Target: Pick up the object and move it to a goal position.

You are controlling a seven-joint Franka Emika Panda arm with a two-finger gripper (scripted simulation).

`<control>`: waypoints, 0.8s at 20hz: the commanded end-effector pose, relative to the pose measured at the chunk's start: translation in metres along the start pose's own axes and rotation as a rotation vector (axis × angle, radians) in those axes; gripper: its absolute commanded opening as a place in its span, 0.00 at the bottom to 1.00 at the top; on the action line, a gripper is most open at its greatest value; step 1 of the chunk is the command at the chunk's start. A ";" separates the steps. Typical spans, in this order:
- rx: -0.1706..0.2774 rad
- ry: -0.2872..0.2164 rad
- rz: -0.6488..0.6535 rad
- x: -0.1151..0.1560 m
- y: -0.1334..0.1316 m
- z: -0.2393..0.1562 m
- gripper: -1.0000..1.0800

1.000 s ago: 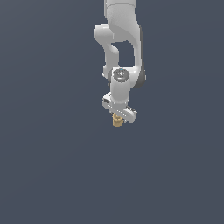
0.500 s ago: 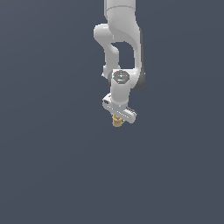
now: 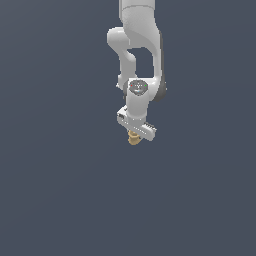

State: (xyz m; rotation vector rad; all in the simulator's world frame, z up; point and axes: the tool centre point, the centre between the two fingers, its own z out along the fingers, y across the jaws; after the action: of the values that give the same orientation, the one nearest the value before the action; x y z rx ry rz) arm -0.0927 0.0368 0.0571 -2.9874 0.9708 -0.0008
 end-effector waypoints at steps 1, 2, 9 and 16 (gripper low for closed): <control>0.001 0.001 0.000 0.002 0.000 -0.006 0.00; 0.001 0.001 0.000 0.003 0.000 -0.010 0.00; 0.000 0.001 0.001 0.014 -0.001 -0.049 0.00; 0.000 0.001 0.001 0.032 -0.002 -0.112 0.00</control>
State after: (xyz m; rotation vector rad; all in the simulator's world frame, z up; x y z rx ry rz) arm -0.0688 0.0218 0.1540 -2.9872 0.9723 -0.0013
